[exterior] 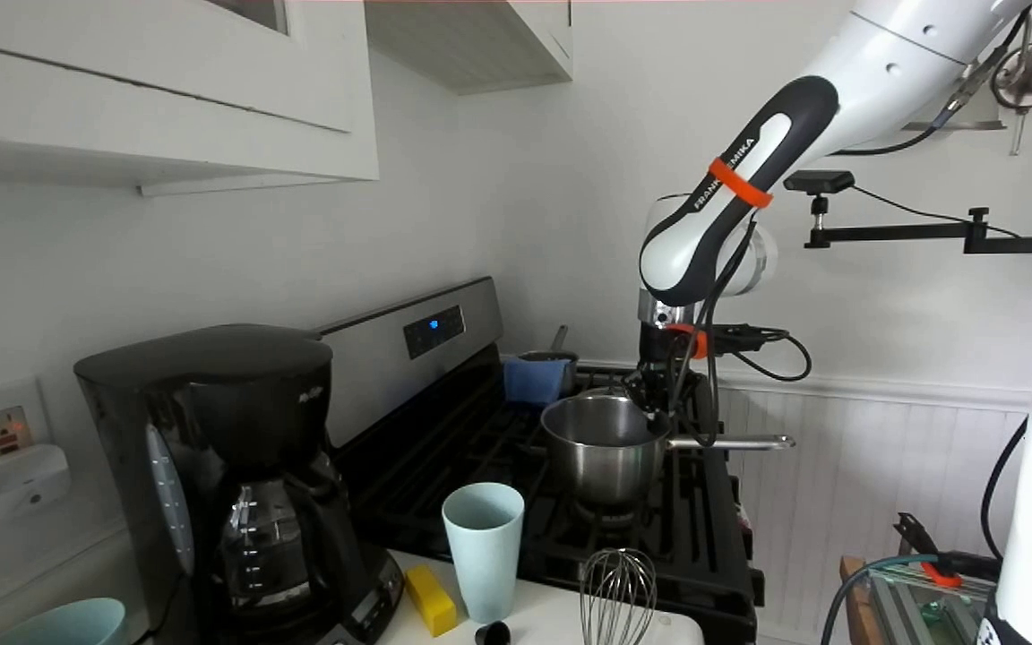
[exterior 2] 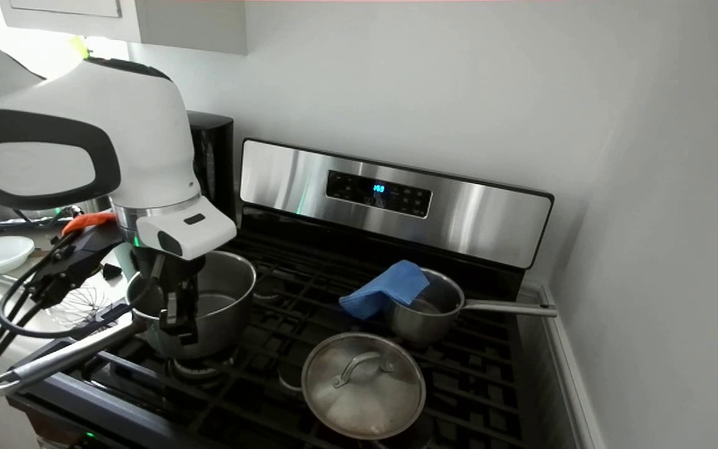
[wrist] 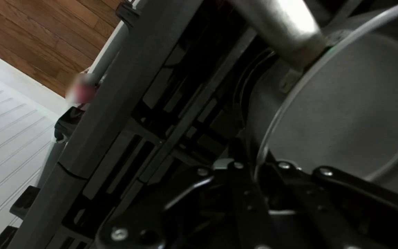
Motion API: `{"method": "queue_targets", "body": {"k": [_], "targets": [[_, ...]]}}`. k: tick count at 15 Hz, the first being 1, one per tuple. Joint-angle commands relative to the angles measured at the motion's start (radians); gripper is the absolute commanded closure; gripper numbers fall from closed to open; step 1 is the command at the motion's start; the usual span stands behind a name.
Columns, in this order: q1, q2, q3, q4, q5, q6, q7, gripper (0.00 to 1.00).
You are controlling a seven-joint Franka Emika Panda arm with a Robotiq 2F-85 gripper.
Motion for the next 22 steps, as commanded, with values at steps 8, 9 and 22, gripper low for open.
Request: {"method": "queue_targets", "body": {"k": [8,9,22], "targets": [[-0.040,-0.106,0.031,-0.002,-0.152,0.009,0.034,0.07],[-0.042,-0.120,0.040,0.008,-0.169,0.016,0.035,0.02],[-0.012,-0.033,0.013,0.205,-0.044,-0.061,-0.036,0.00]]}}
